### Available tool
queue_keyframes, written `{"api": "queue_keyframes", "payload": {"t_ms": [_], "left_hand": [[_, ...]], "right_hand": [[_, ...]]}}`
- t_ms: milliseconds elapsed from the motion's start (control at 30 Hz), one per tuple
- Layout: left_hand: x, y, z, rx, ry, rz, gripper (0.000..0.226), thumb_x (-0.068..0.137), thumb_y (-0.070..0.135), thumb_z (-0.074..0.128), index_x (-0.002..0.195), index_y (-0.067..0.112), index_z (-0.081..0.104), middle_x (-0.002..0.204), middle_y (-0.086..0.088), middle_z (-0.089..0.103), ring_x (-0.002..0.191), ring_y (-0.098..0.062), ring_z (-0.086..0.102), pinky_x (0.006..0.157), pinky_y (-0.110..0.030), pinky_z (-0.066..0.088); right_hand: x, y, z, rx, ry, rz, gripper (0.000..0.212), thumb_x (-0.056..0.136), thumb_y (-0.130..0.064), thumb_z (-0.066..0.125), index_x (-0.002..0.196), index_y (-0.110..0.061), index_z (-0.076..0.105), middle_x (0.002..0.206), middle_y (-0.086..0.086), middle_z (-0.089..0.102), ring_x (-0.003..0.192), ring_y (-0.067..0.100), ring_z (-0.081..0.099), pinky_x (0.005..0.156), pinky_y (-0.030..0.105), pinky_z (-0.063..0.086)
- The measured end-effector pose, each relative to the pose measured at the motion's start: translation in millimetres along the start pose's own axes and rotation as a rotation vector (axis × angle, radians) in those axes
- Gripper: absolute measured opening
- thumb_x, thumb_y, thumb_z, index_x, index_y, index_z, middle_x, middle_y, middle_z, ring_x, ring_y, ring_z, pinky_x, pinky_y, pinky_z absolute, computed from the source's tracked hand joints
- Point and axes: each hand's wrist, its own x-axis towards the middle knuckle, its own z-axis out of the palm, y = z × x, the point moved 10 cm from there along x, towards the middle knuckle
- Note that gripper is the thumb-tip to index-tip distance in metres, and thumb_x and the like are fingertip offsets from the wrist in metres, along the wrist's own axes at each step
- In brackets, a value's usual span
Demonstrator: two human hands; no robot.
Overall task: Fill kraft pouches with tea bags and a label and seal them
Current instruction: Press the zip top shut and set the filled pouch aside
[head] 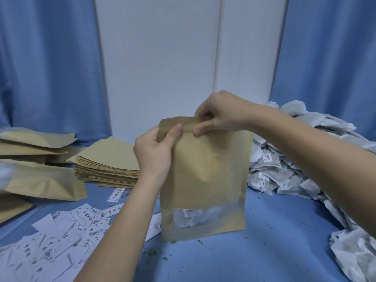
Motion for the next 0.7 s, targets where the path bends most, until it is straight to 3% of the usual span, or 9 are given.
{"api": "queue_keyframes", "payload": {"t_ms": [167,267,367,500,600,700], "left_hand": [[2,-6,-3,-0.035,-0.001,-0.021,0.030,0.076,0.029,0.077,0.050,0.024,0.063,0.050,0.016,0.055,0.053,-0.004,0.044,0.052,-0.021,0.038],[3,-8,-4,-0.057,0.013,-0.033,0.030,0.075,0.028,0.077,0.050,0.022,0.062,0.051,0.014,0.054,0.055,-0.007,0.043,0.053,-0.023,0.038],[3,-9,-6,-0.108,0.009,-0.039,0.027,0.075,0.023,0.077,0.052,0.022,0.064,0.052,0.016,0.058,0.053,-0.003,0.046,0.051,-0.016,0.040],[4,-9,-7,-0.103,0.008,-0.043,0.027,0.074,0.025,0.078,0.052,0.022,0.063,0.052,0.017,0.059,0.053,-0.001,0.047,0.052,-0.016,0.039],[5,-10,-7,-0.129,-0.009,-0.048,0.023,0.073,0.026,0.077,0.052,0.023,0.068,0.056,0.017,0.064,0.056,0.002,0.053,0.055,-0.014,0.042],[5,-11,-5,-0.130,-0.018,-0.064,0.021,0.072,0.027,0.077,0.052,0.025,0.070,0.057,0.017,0.065,0.057,0.001,0.054,0.056,-0.013,0.043]], "right_hand": [[-10,6,-3,-0.041,0.032,-0.027,0.051,0.079,-0.042,0.069,0.054,-0.013,0.034,0.049,-0.001,0.027,0.050,0.013,0.026,0.049,0.025,0.020],[-17,11,-4,0.003,0.062,-0.031,0.048,0.079,-0.041,0.069,0.064,0.000,0.048,0.056,0.008,0.035,0.056,0.012,0.027,0.051,0.023,0.022],[-22,18,-5,-0.003,0.081,-0.028,0.049,0.078,-0.041,0.069,0.077,0.007,0.058,0.062,0.016,0.042,0.060,0.019,0.031,0.052,0.023,0.024],[-28,26,-8,0.017,0.108,-0.023,0.042,0.079,-0.038,0.069,0.072,0.001,0.058,0.062,0.015,0.045,0.058,0.016,0.031,0.052,0.020,0.027],[-34,36,-10,0.024,0.138,0.000,0.033,0.079,-0.038,0.070,0.082,-0.005,0.068,0.070,0.015,0.060,0.063,0.019,0.045,0.057,0.020,0.033],[-36,43,-10,0.005,0.131,0.024,0.035,0.079,-0.040,0.068,0.082,-0.005,0.067,0.071,0.014,0.060,0.062,0.014,0.041,0.055,0.015,0.032]]}}
